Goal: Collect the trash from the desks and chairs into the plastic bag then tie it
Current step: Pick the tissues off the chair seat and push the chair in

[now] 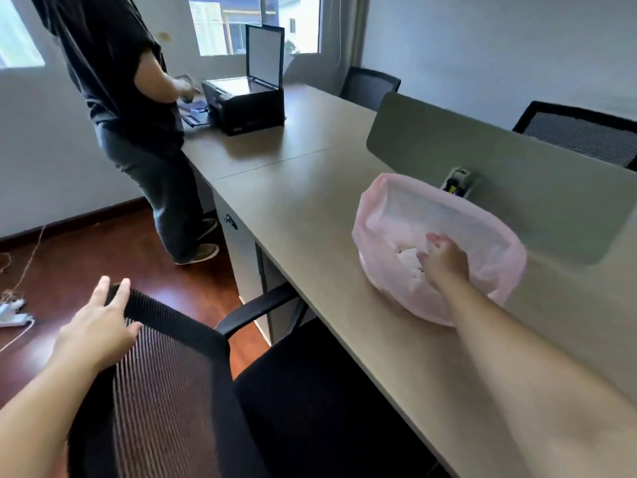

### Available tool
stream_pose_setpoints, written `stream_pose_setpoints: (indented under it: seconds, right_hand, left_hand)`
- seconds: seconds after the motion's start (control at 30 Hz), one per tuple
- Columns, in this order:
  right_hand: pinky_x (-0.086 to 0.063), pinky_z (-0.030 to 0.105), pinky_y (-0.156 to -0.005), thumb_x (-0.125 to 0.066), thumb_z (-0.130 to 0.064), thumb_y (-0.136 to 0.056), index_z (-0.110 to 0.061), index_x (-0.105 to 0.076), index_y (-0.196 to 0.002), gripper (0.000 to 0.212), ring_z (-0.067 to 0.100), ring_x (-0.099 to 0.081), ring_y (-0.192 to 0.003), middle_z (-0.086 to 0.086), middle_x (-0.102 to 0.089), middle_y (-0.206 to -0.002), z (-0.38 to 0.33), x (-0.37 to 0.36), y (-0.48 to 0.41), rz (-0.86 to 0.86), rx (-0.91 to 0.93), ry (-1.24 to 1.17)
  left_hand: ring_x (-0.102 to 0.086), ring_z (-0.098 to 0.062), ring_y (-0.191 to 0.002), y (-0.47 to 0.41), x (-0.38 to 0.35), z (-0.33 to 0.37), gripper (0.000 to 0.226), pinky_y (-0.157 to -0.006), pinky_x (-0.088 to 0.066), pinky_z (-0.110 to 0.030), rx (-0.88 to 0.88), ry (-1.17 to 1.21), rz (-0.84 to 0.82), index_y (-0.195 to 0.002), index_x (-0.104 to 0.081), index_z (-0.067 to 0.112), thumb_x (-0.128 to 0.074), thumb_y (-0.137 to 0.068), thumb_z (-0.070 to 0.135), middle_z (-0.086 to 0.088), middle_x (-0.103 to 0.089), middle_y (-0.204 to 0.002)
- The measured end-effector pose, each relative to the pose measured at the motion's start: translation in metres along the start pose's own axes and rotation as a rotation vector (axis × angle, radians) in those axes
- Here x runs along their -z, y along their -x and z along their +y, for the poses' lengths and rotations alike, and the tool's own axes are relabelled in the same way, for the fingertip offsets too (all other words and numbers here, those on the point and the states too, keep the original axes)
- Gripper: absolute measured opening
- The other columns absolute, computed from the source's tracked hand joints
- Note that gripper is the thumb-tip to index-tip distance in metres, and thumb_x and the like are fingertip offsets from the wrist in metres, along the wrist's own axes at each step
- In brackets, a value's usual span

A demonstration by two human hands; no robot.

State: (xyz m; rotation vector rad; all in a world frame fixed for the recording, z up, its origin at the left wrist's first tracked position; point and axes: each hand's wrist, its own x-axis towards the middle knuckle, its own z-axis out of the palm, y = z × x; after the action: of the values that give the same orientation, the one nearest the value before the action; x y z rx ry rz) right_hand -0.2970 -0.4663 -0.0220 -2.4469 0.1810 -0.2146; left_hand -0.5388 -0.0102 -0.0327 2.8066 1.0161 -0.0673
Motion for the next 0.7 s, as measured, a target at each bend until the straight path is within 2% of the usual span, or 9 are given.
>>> stream_pose_setpoints:
  seconds: [0.03,0.1,0.23,0.33,0.43,0.5,0.53,0.63,0.7]
  right_hand:
    - [-0.026,0.036,-0.115,-0.057,-0.018,-0.091,-0.020,-0.050,-0.138,0.047,0.030,-0.033,-0.139,0.005,-0.034,-0.153,0.006,0.001,0.001,-0.082,-0.008,0.066]
    - [-0.025,0.040,-0.117,-0.056,-0.020,-0.091,-0.024,-0.049,-0.138,0.048,0.029,-0.029,-0.141,0.001,-0.031,-0.155,0.010,-0.004,0.012,-0.083,0.032,0.098]
    - [-0.035,0.037,-0.107,-0.059,-0.009,-0.084,-0.011,-0.063,-0.118,0.035,0.032,-0.049,-0.125,0.010,-0.057,-0.133,-0.018,-0.017,0.064,-0.002,0.185,-0.034]
    - [-0.036,0.028,-0.100,-0.059,-0.013,-0.087,-0.010,-0.063,-0.113,0.026,0.025,-0.052,-0.118,0.007,-0.062,-0.120,-0.062,-0.017,0.134,-0.063,0.227,-0.165]
    - [-0.034,0.017,-0.092,-0.058,-0.025,-0.090,-0.019,-0.062,-0.115,0.026,0.009,-0.050,-0.113,-0.008,-0.057,-0.109,-0.103,-0.010,0.219,-0.280,0.240,-0.290]
    - [-0.031,0.013,-0.090,-0.059,-0.033,-0.090,-0.024,-0.060,-0.119,0.031,0.004,-0.049,-0.112,-0.013,-0.054,-0.110,-0.122,-0.007,0.272,-0.462,0.244,-0.325]
    - [-0.030,0.013,-0.091,-0.059,-0.037,-0.089,-0.026,-0.057,-0.123,0.036,0.004,-0.048,-0.116,-0.013,-0.054,-0.116,-0.128,-0.008,0.294,-0.561,0.256,-0.326]
    - [-0.031,0.020,-0.104,-0.060,-0.056,-0.083,-0.027,-0.041,-0.140,0.067,0.006,-0.038,-0.132,-0.009,-0.042,-0.142,-0.143,-0.021,0.349,-0.864,0.277,-0.289]
    - [-0.028,0.026,-0.113,-0.063,-0.062,-0.076,-0.025,-0.026,-0.149,0.089,0.009,-0.030,-0.140,-0.007,-0.030,-0.152,-0.146,-0.033,0.376,-0.981,0.319,-0.184]
  left_hand:
    - [-0.033,-0.034,-0.138,-0.001,-0.001,0.002,0.081,-0.109,-0.035,-0.045,0.001,0.005,-0.002,-0.152,-0.012,0.026,-0.060,-0.088,0.034,-0.003,0.000,-0.161]
    - [-0.032,-0.032,-0.139,-0.002,-0.002,0.004,0.080,-0.109,-0.036,-0.045,-0.017,0.008,0.001,-0.152,-0.012,0.026,-0.059,-0.088,0.034,-0.003,0.001,-0.161]
    - [-0.024,-0.026,-0.144,0.004,0.005,0.020,0.077,-0.107,-0.035,-0.043,-0.025,-0.018,0.015,-0.152,-0.017,0.025,-0.059,-0.088,0.035,-0.003,-0.002,-0.161]
    - [-0.024,-0.022,-0.144,0.014,0.014,0.028,0.066,-0.112,-0.029,-0.039,-0.166,0.035,0.141,-0.142,-0.043,0.020,-0.065,-0.081,0.029,-0.007,-0.023,-0.157]
    - [-0.045,-0.021,-0.131,0.035,0.017,0.029,0.036,-0.108,-0.033,-0.038,-0.352,0.241,0.211,-0.113,-0.070,0.020,-0.066,-0.077,0.022,-0.003,-0.058,-0.133]
    - [-0.060,-0.018,-0.112,0.054,0.016,0.025,0.021,-0.107,-0.034,-0.038,-0.442,0.298,0.159,-0.087,-0.073,0.029,-0.058,-0.073,0.032,0.004,-0.072,-0.106]
    - [-0.064,-0.016,-0.102,0.061,0.015,0.023,0.019,-0.110,-0.029,-0.039,-0.469,0.301,0.124,-0.077,-0.070,0.033,-0.052,-0.072,0.037,0.007,-0.073,-0.094]
    - [-0.063,-0.013,-0.077,0.076,0.013,0.009,0.038,-0.114,-0.015,-0.030,-0.508,0.276,0.058,-0.062,-0.066,0.023,-0.039,-0.070,0.049,0.006,-0.069,-0.068]
    - [-0.058,-0.017,-0.068,0.086,0.010,-0.005,0.051,-0.105,-0.022,-0.022,-0.541,0.234,0.044,-0.055,-0.058,0.016,-0.028,-0.065,0.055,0.000,-0.063,-0.059]
